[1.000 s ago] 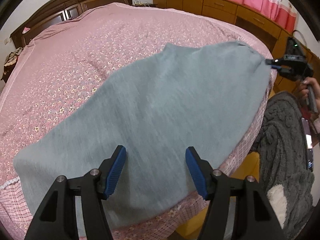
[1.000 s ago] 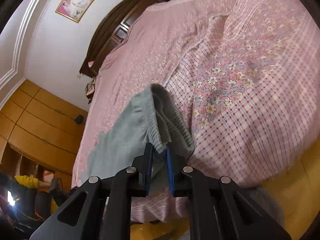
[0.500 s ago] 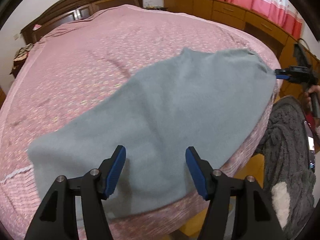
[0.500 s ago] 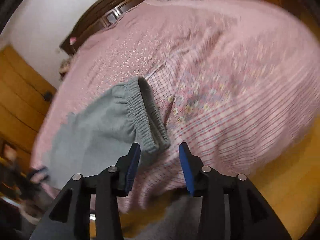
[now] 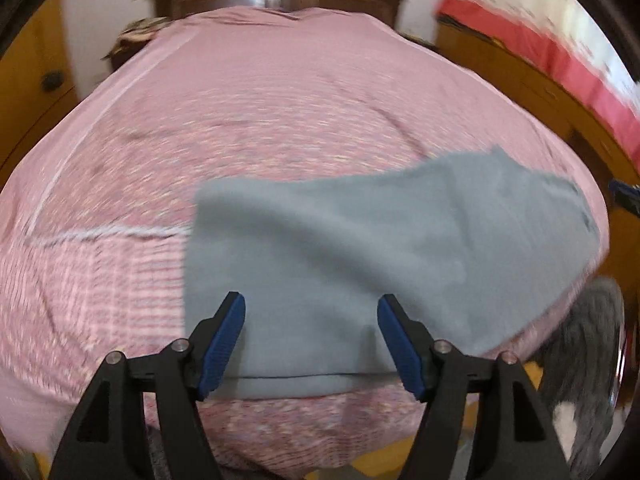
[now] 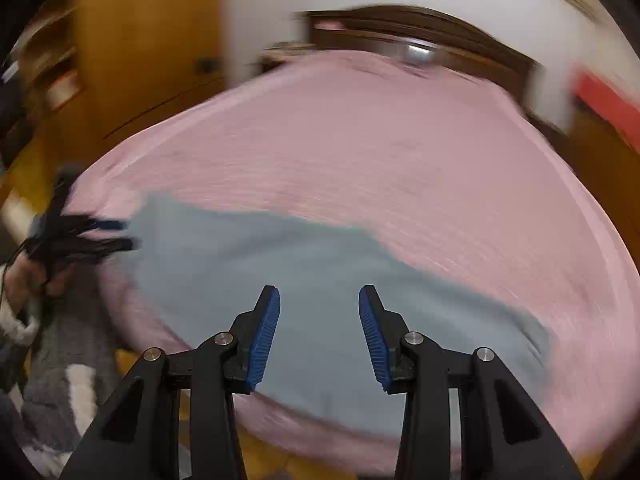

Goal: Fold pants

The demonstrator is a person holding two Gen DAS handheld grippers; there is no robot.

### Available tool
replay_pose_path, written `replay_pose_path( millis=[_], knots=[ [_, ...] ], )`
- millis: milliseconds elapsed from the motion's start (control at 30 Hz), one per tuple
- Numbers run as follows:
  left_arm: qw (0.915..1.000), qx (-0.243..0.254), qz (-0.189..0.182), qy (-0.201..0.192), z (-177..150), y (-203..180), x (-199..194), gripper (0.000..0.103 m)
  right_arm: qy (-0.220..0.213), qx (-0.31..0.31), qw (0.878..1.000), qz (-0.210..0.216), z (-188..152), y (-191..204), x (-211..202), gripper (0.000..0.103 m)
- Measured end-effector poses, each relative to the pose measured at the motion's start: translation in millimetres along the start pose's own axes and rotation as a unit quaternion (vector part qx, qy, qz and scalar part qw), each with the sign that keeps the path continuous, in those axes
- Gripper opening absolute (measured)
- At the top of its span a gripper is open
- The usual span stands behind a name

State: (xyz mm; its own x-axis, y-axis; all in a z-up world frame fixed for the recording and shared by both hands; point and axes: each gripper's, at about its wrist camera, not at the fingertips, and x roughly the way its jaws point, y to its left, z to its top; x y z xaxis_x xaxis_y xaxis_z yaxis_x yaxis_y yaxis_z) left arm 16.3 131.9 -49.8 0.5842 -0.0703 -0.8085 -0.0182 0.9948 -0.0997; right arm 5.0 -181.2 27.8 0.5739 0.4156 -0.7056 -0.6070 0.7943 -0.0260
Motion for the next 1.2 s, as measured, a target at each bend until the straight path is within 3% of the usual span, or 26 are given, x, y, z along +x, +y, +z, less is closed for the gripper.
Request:
replay_pose_path(
  millis=[100,167,233,267,333,433,533,633,767,867,967,1067,1100,1200],
  knots=[
    [0.9988,-0.042,0.016,-0.02,-6,20,-6,0.072,-0.006,-0.071,0.996,0.05,29,70,44,0.042],
    [0.9957,-0.071,0.053,-0.025,-10,35,-7,0.073,-0.025,-0.128,0.99,0.054,33,124,70,0.039],
    [0.9896,-0.112,0.087,-0.023,-14,52,-5,0.073,-0.023,-0.174,0.982,0.066,27,160,94,0.024],
    [0.9865,-0.136,0.088,-0.026,-18,63,-5,0.073,-0.02,-0.2,0.977,0.067,23,177,106,0.021],
    [0.9821,-0.176,0.062,-0.023,-28,81,-1,0.073,-0.03,-0.27,0.961,0.054,9,209,122,0.017],
    [0.9749,-0.221,0.001,-0.026,-41,104,-1,0.072,-0.064,-0.384,0.92,0.045,-23,251,137,0.017],
    [0.9682,-0.244,-0.035,-0.042,-49,119,-10,0.072,-0.096,-0.415,0.904,0.032,-30,266,146,0.017],
    [0.9662,-0.248,-0.048,-0.05,-55,124,-16,0.072,-0.121,-0.411,0.902,0.059,-24,263,148,0.017],
    [0.9602,-0.265,-0.06,-0.066,-68,137,-27,0.072,-0.095,-0.431,0.895,0.065,-20,273,171,0.017],
    [0.9454,-0.307,-0.065,-0.088,-82,158,-39,0.073,-0.09,-0.441,0.891,0.062,-25,285,184,0.016],
    [0.9271,-0.349,-0.096,-0.096,-92,178,-43,0.073,-0.123,-0.453,0.882,0.043,-32,291,185,0.016],
    [0.9255,-0.351,-0.106,-0.095,-92,184,-42,0.073,-0.134,-0.467,0.874,0.009,-36,296,187,0.015],
    [0.9264,-0.349,-0.105,-0.094,-94,190,-43,0.073,-0.135,-0.469,0.873,0.008,-36,297,184,0.004],
    [0.9287,-0.344,-0.104,-0.092,-88,186,-40,0.073,-0.145,-0.462,0.875,0.011,-36,299,175,0.003]
  ],
)
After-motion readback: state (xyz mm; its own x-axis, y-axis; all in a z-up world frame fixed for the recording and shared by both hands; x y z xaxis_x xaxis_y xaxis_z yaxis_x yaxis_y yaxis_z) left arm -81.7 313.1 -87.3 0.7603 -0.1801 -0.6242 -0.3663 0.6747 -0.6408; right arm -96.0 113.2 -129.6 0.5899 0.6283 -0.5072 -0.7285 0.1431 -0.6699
